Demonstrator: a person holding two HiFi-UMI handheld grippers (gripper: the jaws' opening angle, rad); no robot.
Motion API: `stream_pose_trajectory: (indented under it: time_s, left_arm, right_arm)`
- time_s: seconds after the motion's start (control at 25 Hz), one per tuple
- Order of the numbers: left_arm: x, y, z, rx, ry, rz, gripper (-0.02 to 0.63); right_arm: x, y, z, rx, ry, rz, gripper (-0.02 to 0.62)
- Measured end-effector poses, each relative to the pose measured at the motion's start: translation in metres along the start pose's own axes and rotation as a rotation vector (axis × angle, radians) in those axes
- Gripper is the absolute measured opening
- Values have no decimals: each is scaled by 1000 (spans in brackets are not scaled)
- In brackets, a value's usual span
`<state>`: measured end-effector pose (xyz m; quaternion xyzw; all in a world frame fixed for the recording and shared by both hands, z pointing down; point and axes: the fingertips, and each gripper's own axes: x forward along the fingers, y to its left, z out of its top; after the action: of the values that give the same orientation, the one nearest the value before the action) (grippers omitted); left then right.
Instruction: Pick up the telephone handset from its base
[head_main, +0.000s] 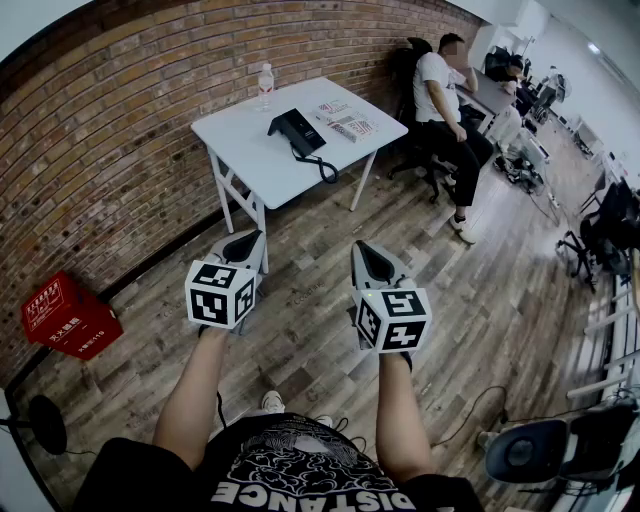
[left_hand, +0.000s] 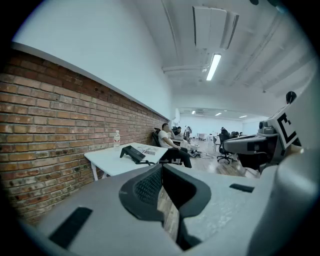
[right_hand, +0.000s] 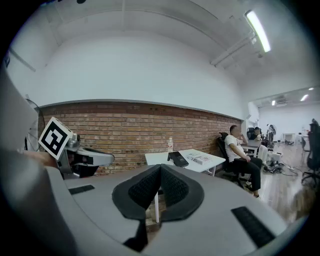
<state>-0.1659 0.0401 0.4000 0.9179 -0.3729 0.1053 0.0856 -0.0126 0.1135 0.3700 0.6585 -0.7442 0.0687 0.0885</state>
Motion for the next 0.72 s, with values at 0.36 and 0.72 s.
stream_pose_trajectory:
  time_s: [0.36,0.72]
  left_arm:
    - [19,20,3,-36,-8,-56,9]
    - [49,38,15,-73,-16,-129,11]
  right_arm:
    - [28,10,-2,1,15,-18,0]
    - [58,10,5,-4,29,-43,0]
